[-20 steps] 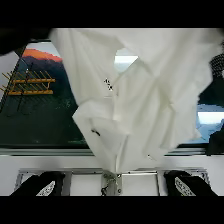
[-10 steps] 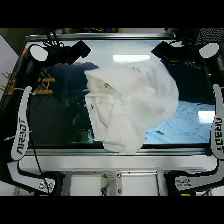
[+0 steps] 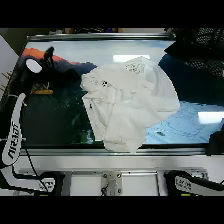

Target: Fold the clothes and pants, and hang the long-sleeved shirts on hangers.

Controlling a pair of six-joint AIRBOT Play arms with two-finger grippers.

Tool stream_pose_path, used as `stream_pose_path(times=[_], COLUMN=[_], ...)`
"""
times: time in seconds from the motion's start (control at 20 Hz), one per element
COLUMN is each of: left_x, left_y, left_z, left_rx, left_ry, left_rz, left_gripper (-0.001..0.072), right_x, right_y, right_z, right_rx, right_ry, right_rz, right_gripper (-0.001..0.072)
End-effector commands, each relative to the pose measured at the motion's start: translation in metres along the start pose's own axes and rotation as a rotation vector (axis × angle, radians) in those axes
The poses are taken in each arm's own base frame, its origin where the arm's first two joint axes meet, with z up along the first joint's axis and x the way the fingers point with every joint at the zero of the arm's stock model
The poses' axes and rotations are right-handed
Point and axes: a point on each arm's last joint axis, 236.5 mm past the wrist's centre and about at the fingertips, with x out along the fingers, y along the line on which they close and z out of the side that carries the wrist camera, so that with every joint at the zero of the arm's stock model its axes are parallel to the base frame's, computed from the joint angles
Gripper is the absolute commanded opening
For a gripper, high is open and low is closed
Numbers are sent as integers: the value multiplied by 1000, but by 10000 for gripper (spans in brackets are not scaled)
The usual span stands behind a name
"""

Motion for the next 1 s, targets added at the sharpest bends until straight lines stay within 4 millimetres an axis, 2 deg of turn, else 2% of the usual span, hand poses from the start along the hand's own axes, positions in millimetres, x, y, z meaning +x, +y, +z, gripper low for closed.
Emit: stream_pose_path(times=[0.0,0.1,0.2,0.4,0.5,0.6,0.75,0.85,0.95], left_x=[34,53,70,83,87,90,94,99,105], left_y=[31,42,41,37,38,41,28,19,11], left_z=[-64,-87,-110,-132,-141,-150,-151,-154,-157], left_rx=[-51,-77,-123,-143,-152,-168,-190,-164,-139], left_ry=[161,234,311,366,379,391,384,382,377], left_rz=[56,70,43,20,24,26,-10,-12,-13], left_gripper=[615,615,615,615,615,615,615,615,615], right_x=[-25,-31,-31,-15,-4,6,19,23,27], right_y=[32,38,33,-23,-32,-32,-26,-20,-14], right_z=[-40,-64,-101,-202,-250,-288,-335,-359,-372], right_rx=[-51,-41,-9,205,291,344,398,394,375], right_ry=[84,123,210,447,535,589,647,690,717], right_rz=[36,46,42,-122,-135,-126,-123,-123,-117], right_gripper=[616,616,616,616,616,616,616,616,616])
